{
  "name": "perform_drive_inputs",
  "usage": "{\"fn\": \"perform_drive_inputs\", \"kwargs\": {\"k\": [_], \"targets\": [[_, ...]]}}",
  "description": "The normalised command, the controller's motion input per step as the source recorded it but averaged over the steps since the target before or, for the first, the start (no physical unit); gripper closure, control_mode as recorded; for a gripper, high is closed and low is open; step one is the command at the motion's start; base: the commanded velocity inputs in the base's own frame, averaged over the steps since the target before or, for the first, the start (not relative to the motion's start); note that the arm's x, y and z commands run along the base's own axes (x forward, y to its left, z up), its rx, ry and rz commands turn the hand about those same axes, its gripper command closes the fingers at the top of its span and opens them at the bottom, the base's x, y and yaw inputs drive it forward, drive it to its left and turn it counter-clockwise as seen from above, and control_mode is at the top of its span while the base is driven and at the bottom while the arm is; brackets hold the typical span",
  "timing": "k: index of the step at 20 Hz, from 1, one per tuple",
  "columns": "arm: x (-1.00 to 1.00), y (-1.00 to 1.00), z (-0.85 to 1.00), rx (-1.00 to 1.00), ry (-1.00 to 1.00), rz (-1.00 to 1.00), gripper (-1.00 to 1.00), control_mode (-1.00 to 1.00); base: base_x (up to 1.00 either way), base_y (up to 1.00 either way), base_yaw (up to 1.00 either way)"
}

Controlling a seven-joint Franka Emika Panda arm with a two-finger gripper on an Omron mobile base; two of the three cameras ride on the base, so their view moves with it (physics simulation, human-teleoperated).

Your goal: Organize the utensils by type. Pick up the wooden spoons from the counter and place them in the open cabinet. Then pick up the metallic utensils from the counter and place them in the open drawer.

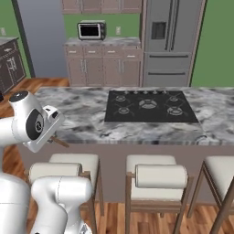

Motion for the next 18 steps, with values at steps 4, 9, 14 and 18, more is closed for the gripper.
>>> {"fn": "perform_drive_inputs", "kwargs": {"k": [4, 9, 14, 18], "targets": [[0.00, 0.00, 0.00, 0.00, 0.00, 0.00, 1.00, 1.00, 0.71, 0.68, 0.10], [0.00, 0.00, 0.00, 0.00, 0.00, 0.00, 1.00, 1.00, 0.97, 0.35, 0.01], [0.00, 0.00, 0.00, 0.00, 0.00, 0.00, 1.00, 1.00, 0.72, 0.31, 0.04], [0.00, 0.00, 0.00, 0.00, 0.00, 0.00, 1.00, 1.00, 0.20, 0.44, 0.13]]}}
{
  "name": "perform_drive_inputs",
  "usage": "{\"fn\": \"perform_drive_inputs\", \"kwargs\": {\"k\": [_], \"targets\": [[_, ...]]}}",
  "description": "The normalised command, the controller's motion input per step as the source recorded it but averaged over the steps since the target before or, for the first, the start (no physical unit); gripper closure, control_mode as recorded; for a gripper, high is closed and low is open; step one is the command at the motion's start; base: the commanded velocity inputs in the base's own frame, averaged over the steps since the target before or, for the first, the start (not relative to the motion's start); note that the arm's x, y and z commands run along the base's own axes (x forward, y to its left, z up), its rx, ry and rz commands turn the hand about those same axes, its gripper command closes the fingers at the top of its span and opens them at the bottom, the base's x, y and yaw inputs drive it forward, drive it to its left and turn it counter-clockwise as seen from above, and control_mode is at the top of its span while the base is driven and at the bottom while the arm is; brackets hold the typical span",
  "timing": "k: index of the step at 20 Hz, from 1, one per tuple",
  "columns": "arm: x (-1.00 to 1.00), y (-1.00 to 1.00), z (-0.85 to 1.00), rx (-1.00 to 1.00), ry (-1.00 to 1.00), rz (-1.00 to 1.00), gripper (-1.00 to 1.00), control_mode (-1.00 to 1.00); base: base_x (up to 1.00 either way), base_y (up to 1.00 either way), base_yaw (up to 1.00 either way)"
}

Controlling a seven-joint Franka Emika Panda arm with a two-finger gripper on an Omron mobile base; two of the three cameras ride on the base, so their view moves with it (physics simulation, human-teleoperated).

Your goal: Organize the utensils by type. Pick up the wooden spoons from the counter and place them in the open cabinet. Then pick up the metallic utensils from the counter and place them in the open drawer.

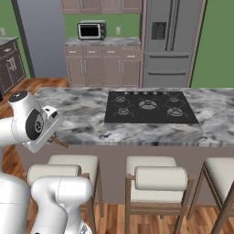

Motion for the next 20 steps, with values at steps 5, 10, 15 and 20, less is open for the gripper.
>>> {"fn": "perform_drive_inputs", "kwargs": {"k": [5, 10, 15, 20], "targets": [[0.00, 0.00, 0.00, 0.00, 0.00, 0.00, 1.00, 1.00, -0.22, 0.86, 0.25], [0.00, 0.00, 0.00, 0.00, 0.00, 0.00, 1.00, 1.00, -0.33, 0.93, 0.07], [0.00, 0.00, 0.00, 0.00, 0.00, 0.00, 1.00, 1.00, -0.73, 0.73, -0.03], [0.00, 0.00, 0.00, 0.00, 0.00, 0.00, 1.00, 1.00, -0.65, 0.69, -0.05]]}}
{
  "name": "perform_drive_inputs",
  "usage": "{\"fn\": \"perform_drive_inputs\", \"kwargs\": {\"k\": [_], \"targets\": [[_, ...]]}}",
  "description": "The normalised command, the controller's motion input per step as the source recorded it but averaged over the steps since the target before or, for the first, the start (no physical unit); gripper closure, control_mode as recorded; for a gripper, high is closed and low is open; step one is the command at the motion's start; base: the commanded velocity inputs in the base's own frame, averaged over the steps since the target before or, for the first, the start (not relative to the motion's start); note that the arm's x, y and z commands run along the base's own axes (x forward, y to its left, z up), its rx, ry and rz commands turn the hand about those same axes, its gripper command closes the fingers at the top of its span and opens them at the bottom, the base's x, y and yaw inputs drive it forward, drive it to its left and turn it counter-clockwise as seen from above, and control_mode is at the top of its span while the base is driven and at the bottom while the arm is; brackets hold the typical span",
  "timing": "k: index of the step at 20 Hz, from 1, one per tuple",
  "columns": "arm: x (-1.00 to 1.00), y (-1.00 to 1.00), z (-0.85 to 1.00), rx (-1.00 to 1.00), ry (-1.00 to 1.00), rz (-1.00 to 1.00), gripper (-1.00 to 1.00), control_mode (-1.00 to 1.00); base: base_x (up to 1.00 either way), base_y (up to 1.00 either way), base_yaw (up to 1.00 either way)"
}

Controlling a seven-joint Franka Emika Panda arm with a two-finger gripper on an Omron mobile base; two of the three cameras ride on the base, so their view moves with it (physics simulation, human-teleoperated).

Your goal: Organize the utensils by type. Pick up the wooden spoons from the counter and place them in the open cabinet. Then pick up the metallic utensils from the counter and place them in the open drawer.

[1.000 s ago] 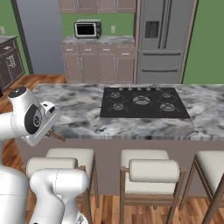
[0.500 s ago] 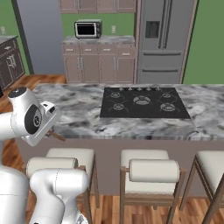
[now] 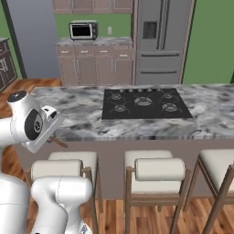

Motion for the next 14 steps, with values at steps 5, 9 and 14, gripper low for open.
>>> {"fn": "perform_drive_inputs", "kwargs": {"k": [5, 9, 14], "targets": [[0.00, 0.00, 0.00, 0.00, 0.00, 0.00, 1.00, 1.00, -0.58, 0.88, 0.16], [0.00, 0.00, 0.00, 0.00, 0.00, 0.00, 1.00, 1.00, -0.44, 1.00, 0.32], [0.00, 0.00, 0.00, 0.00, 0.00, 0.00, 1.00, 1.00, -0.48, 1.00, 0.18]]}}
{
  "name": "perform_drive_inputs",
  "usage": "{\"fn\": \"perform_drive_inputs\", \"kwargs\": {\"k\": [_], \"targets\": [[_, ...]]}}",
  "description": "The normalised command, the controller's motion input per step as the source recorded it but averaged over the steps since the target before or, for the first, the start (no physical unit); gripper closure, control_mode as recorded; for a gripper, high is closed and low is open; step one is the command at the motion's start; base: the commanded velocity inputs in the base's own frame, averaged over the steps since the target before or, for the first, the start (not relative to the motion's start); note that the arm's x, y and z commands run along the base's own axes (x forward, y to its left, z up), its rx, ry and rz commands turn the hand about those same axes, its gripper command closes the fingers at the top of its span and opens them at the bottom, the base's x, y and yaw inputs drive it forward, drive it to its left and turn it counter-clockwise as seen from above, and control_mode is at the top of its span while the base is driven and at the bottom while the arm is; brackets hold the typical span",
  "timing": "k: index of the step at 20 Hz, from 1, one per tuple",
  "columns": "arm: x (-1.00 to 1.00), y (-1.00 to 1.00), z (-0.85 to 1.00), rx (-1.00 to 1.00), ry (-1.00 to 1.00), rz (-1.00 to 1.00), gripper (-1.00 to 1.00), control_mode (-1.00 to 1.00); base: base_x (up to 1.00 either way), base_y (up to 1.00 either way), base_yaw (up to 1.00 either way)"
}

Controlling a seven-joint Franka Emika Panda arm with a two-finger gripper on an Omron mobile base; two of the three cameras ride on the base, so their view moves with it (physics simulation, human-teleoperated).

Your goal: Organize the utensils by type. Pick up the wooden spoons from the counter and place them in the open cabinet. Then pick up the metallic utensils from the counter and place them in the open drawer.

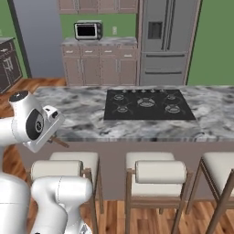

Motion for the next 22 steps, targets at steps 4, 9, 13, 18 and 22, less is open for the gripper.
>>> {"fn": "perform_drive_inputs", "kwargs": {"k": [4, 9, 13, 18, 22], "targets": [[0.00, 0.00, 0.00, 0.00, 0.00, 0.00, 1.00, 1.00, -0.38, 0.95, -0.12], [0.00, 0.00, 0.00, 0.00, 0.00, 0.00, 1.00, 1.00, -0.19, 0.42, -0.74], [0.00, 0.00, 0.00, 0.00, 0.00, 0.00, 1.00, 1.00, -0.26, 0.23, -0.85], [0.00, 0.00, 0.00, 0.00, 0.00, 0.00, 1.00, 1.00, -0.48, 0.13, -0.76], [0.00, 0.00, 0.00, 0.00, 0.00, 0.00, 1.00, 1.00, -0.74, 0.13, -0.58]]}}
